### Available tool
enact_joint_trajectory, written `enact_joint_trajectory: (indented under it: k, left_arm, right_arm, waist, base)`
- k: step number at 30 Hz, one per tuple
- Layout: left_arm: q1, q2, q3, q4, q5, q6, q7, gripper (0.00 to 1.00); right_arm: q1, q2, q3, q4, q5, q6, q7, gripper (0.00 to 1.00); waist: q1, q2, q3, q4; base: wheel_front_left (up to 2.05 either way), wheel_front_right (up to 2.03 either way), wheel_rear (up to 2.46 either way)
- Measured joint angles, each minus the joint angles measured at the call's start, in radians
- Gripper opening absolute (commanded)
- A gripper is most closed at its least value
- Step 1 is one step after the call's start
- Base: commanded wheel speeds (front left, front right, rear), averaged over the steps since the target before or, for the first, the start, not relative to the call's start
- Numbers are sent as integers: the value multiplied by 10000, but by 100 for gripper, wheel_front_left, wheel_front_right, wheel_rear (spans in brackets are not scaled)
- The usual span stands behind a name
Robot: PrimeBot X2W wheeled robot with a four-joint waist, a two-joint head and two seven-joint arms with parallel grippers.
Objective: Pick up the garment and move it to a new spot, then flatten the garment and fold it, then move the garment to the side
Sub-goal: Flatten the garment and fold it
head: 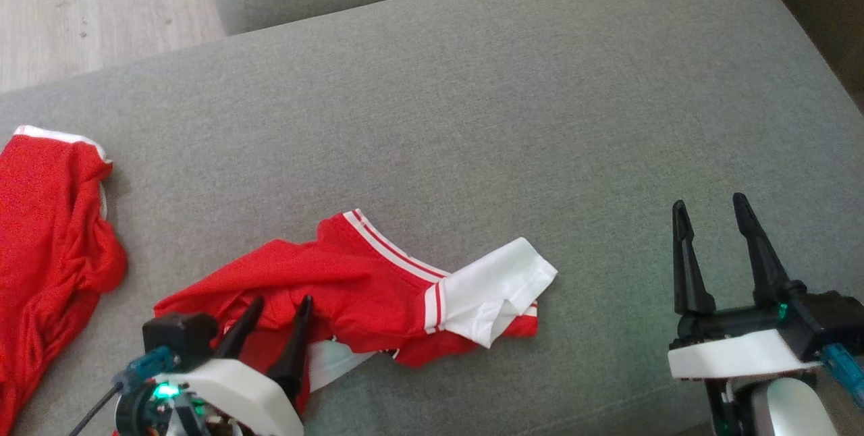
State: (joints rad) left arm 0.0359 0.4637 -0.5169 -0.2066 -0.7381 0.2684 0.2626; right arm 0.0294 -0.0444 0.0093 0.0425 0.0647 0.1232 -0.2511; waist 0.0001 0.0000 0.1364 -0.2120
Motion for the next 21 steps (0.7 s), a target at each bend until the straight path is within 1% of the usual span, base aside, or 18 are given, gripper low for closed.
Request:
enact_joint_trajectory:
  k: [11,12,13,14,15,16,18,19,21]
  left_arm:
    - [96,17,-56,176,-2,-4,-10,100]
    - [96,17,-61,234,-2,-6,-10,98]
    - [96,17,-63,297,-2,-6,-10,93]
    - [96,17,-63,353,-4,-10,-10,81]
    - [96,17,-63,397,-4,-10,-10,71]
    - [96,19,-63,422,-10,-10,-10,65]
    - [97,19,-59,428,-21,-12,-13,56]
    - [98,21,-56,428,-31,-12,-15,55]
    - [116,31,-40,426,-33,-12,-102,54]
  right_arm:
    - [-70,0,2,0,-2,-2,0,100]
    - [-88,0,6,0,-2,-2,0,100]
    - [-102,0,6,0,-2,-2,0,100]
    - [-114,0,8,2,-2,-2,0,100]
    - [-132,0,8,6,-2,-2,0,100]
    - [-157,0,8,12,-2,-2,0,100]
    - [-186,0,8,13,-2,-2,0,100]
    - [-184,0,4,17,-2,-2,0,100]
    - [-184,0,-2,17,-2,-2,0,100]
  waist:
    - [-1,0,85,126]
    - [-1,0,89,125]
    - [-1,0,91,122]
    - [-1,0,92,121]
    - [-1,0,91,118]
    - [-1,0,89,114]
    - [-1,0,79,110]
    - [-1,0,74,113]
    - [-1,0,63,126]
  base:
    - [0,0,0]
    - [0,0,0]
    - [0,0,0]
    - [0,0,0]
    - [0,0,0]
    - [0,0,0]
    - [0,0,0]
    - [0,0,0]
    - [0,0,0]
